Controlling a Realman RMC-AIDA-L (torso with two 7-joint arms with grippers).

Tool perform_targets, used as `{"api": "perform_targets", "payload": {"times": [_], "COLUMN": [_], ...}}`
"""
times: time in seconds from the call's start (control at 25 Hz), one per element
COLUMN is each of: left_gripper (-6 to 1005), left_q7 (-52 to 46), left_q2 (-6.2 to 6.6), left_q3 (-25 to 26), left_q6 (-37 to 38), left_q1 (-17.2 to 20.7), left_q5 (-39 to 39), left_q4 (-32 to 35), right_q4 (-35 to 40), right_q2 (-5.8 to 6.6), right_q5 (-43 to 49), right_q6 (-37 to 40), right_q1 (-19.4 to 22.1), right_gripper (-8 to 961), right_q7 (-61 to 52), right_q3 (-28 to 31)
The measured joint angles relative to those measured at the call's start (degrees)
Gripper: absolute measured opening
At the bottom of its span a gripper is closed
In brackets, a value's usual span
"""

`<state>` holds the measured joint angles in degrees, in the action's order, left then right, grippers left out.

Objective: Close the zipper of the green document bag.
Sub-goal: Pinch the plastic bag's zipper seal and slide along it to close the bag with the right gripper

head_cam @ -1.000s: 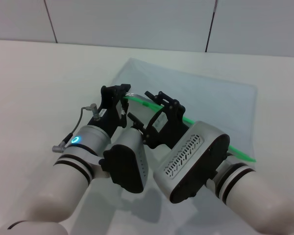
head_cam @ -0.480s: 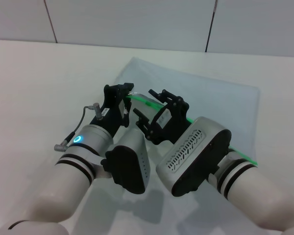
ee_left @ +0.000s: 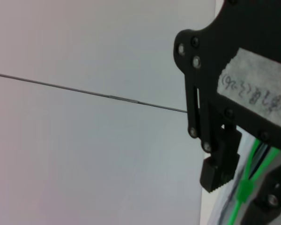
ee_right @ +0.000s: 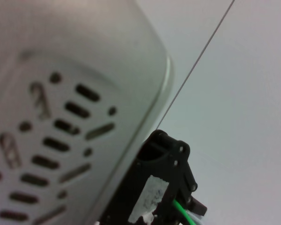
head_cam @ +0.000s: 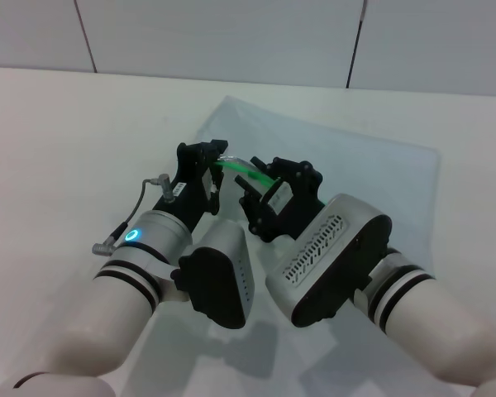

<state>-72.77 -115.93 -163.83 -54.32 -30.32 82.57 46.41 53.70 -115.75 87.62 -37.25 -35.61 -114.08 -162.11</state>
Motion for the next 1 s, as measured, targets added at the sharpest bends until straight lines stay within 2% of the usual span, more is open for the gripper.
{"api": "perform_targets", "payload": {"times": [0.12, 0.2, 1.0], "left_gripper": [62, 62, 65], "left_q7": [0.0, 0.0, 0.07], "left_q2": [0.0, 0.0, -0.08], "left_q3": [0.0, 0.0, 0.0], "left_q6": [0.0, 0.0, 0.0], "left_q1": [0.0, 0.0, -0.06], "left_q5": [0.02, 0.03, 1.03], "left_q4": [0.0, 0.0, -0.09], "right_q4": [-0.08, -0.19, -0.75], "right_q2": [0.0, 0.0, -0.08], "right_q5": [0.0, 0.0, 0.0], "right_q6": [-0.16, -0.19, -0.2], "right_q1": [0.01, 0.01, 0.01], "right_gripper": [366, 252, 169], "right_q7": [0.0, 0.0, -0.09], "right_q3": [0.05, 0.05, 0.1]}}
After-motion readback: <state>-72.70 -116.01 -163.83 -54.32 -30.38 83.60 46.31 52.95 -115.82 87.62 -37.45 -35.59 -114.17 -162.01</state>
